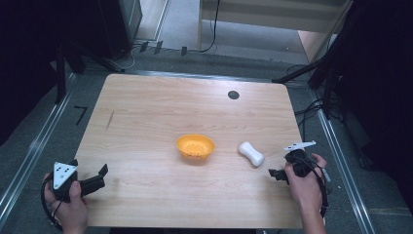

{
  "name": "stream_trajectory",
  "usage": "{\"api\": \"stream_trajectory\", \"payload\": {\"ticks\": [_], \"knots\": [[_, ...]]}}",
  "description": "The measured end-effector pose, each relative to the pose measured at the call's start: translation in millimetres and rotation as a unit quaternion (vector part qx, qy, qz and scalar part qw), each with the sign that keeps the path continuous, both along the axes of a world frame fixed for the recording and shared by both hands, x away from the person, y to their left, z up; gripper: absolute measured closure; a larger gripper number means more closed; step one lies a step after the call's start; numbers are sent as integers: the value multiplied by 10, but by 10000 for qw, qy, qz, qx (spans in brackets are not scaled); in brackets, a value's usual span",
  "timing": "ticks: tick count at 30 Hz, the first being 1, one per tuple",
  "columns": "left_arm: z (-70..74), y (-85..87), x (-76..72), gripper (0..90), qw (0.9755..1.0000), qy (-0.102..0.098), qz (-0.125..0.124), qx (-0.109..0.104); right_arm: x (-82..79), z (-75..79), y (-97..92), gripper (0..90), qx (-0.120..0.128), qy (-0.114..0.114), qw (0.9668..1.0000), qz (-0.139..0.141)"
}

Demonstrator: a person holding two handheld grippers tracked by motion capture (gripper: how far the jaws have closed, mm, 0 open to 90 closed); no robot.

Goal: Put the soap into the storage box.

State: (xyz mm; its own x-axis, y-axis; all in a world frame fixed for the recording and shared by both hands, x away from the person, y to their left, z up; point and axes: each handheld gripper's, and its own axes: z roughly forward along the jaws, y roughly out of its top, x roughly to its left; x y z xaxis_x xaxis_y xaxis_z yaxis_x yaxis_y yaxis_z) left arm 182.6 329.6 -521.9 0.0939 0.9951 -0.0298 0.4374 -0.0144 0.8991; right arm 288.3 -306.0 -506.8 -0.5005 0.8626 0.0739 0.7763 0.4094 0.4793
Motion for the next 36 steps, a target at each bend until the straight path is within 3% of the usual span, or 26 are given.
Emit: {"api": "stream_trajectory", "payload": {"ticks": [18,36], "knots": [[0,3,4,0,10000,-6,12,-11,175,45,162,135,-125,255,9993,242],[0,6,7,0,10000,10,13,-36,315,92,336,136,-216,320,9982,463]]}}
